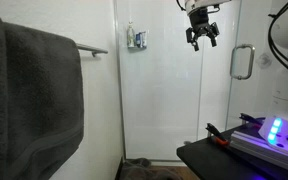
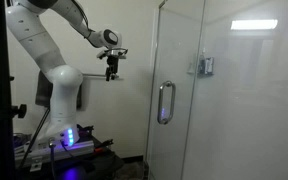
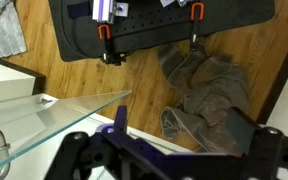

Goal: Close the shower door

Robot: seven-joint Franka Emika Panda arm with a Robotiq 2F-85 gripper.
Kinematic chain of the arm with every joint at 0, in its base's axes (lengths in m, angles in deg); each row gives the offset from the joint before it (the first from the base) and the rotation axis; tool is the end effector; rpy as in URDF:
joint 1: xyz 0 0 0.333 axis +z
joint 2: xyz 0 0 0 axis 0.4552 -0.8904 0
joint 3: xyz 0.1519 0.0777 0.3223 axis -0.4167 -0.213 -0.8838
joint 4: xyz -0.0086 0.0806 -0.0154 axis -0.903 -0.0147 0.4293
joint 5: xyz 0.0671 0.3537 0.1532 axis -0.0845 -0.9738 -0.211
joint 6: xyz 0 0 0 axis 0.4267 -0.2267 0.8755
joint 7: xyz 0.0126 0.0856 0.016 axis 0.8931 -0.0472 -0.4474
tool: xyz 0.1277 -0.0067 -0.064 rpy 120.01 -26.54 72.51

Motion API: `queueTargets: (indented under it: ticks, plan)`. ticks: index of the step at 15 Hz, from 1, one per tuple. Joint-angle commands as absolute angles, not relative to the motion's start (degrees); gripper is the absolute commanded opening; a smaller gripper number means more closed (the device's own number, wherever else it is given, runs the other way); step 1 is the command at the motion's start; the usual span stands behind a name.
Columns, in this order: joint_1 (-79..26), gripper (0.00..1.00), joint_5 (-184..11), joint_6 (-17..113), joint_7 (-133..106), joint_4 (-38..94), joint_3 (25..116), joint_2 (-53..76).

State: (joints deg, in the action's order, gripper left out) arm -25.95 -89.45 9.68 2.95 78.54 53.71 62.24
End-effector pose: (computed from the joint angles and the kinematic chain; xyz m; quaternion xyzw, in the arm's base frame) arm 0.2968 0.0794 0.4719 0.9871 -0.0879 -0.0943 0.0947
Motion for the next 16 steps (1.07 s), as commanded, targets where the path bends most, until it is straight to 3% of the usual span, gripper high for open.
queueTargets:
  ticks: [1,11,16]
  plan:
    - [-25.25,1.0,-89.15,9.6,3.25,78.47,54.32,62.13]
    - [-27.83,1.0,-88.01,-8.78,30.77,78.73,48.97,86.35]
    - [-31.39,1.0,-82.77,-19.42,35.46,81.09,55.27,100.22]
